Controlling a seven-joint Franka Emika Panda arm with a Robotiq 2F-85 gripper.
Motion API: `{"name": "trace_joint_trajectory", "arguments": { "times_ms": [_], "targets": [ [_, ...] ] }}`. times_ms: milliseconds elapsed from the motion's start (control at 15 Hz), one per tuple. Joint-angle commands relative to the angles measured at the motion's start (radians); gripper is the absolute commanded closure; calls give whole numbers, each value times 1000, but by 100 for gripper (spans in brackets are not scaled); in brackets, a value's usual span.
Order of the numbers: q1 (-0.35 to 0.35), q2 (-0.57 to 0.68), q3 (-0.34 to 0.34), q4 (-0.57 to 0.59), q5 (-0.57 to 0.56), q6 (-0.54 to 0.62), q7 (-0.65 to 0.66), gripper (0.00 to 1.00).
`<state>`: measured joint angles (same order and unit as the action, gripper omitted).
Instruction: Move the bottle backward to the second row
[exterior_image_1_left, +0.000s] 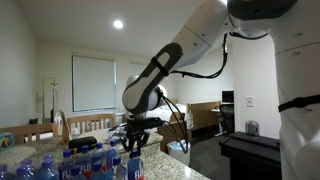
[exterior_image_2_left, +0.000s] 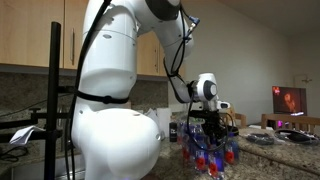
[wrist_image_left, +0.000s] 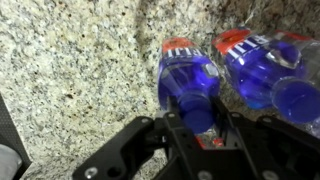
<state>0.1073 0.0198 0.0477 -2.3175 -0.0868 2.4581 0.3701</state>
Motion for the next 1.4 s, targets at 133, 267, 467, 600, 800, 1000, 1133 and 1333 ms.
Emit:
{"name": "trace_joint_trajectory", "arguments": {
  "times_ms": [133, 267, 467, 600, 800, 1000, 1133, 1333],
  "targets": [
    [-6, -40, 18, -24, 32, -58, -58, 90],
    [-4, -27, 24, -9, 33, -62, -64, 90],
    [4, -11, 36, 15, 20, -77, -57, 90],
    [6, -11, 43, 22, 14, -87, -52, 90],
    [5, -6, 49, 36, 16, -103, -52, 90],
    [6, 3, 51, 47, 19, -111, -55, 90],
    [6, -7, 50, 45, 14, -119, -46, 90],
    [0, 5, 45, 64, 37, -128, -62, 90]
  ]
}}
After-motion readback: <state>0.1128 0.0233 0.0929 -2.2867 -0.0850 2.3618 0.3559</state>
